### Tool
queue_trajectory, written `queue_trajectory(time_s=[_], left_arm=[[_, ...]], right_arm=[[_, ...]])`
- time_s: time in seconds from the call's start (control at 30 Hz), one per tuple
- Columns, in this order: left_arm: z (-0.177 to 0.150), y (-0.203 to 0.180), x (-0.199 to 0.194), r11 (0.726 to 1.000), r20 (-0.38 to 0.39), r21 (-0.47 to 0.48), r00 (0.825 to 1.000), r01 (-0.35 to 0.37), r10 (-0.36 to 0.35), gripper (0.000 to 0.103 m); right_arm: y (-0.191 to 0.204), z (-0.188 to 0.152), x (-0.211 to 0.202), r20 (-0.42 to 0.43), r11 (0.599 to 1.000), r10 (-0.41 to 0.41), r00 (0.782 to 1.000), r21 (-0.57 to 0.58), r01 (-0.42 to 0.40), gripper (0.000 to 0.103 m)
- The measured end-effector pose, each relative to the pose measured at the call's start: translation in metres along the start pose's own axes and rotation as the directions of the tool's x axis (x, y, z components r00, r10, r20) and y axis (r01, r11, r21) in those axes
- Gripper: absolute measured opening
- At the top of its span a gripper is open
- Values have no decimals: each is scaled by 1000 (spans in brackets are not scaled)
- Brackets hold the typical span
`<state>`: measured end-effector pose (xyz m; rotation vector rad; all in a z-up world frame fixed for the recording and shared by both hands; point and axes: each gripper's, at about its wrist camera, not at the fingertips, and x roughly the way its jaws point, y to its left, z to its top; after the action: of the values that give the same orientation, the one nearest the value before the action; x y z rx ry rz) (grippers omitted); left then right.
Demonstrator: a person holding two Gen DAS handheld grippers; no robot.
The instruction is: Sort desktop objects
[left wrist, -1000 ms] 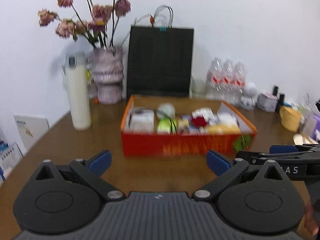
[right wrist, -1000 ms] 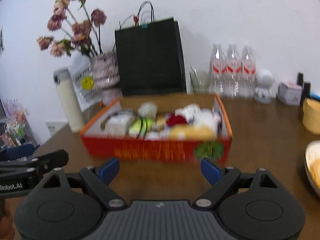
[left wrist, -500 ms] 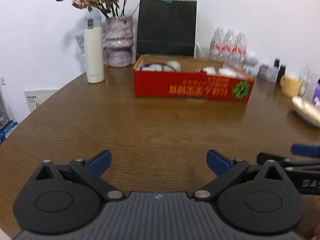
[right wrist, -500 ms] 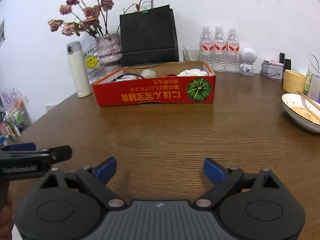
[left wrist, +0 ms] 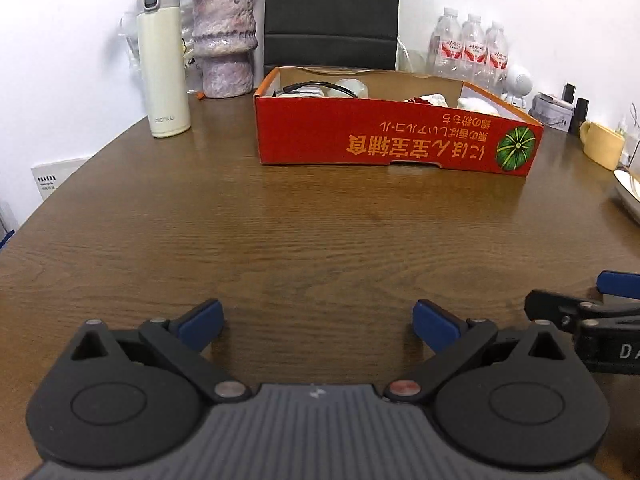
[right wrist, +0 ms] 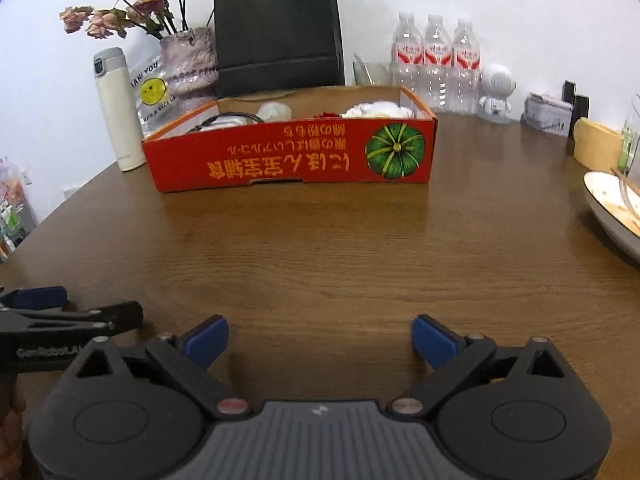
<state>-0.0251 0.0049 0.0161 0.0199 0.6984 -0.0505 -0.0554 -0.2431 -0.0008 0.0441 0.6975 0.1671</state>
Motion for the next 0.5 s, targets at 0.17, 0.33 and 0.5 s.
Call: queue_trajectory(time_s=[0.17,0.33,0.5], left_arm=[[3,-1,3,1000,-1,18,1000,7,-7,103],[3,-2,3,1000,4,18,1000,-3,3,103],[4,-1,4,1000,1,12,1000,3,-3,103]], right_arm=[[11,3,12,-8,997,-41,999,-65,40,103],[11,4,13,-11,997,-22,1000,-79,21,103],[13,3,12,-11,996,-25,1000,-80,24,103]])
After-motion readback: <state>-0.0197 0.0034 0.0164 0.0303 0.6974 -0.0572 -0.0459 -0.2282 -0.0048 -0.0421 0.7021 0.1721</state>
